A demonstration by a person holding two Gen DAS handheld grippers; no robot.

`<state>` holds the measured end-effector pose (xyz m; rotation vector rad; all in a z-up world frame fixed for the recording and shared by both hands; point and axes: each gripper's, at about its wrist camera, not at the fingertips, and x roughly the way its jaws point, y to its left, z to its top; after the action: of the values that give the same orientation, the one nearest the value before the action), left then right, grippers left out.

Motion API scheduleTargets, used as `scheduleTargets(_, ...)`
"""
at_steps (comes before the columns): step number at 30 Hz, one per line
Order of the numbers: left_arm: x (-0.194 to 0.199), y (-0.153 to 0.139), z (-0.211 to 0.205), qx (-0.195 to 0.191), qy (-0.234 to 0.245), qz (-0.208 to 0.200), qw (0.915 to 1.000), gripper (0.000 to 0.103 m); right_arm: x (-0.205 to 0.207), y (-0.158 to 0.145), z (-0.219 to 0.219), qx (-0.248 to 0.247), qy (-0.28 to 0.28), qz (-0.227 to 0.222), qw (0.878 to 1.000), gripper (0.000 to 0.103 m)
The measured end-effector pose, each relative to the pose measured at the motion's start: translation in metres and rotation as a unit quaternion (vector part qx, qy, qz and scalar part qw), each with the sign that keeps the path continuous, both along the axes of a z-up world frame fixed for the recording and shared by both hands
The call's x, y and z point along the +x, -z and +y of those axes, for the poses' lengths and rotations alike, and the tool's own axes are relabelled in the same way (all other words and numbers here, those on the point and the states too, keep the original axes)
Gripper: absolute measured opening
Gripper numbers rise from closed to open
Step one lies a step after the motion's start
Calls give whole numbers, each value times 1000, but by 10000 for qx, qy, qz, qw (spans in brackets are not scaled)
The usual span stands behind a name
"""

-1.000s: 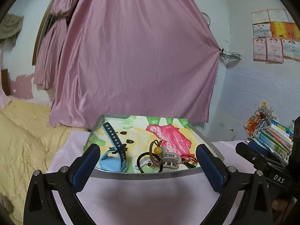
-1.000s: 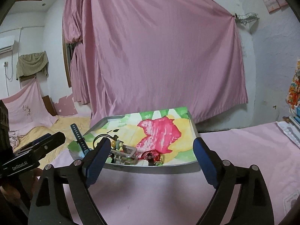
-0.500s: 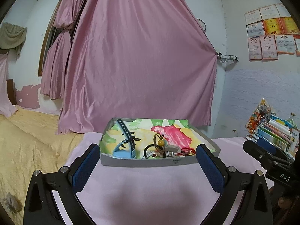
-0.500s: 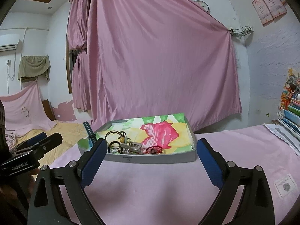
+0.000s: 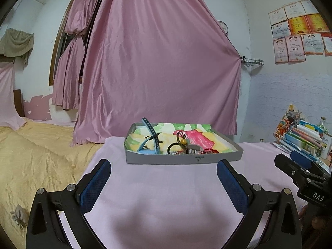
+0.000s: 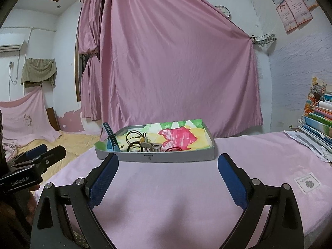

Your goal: Organize jewelry

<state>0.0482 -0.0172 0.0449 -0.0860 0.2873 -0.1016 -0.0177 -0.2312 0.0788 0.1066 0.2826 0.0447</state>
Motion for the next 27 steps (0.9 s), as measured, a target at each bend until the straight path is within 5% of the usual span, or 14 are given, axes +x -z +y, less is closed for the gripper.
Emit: scheduleTargets(27, -24, 22, 12, -42, -107, 138, 9998, 103, -29, 17, 2, 4, 133, 146, 9998, 95)
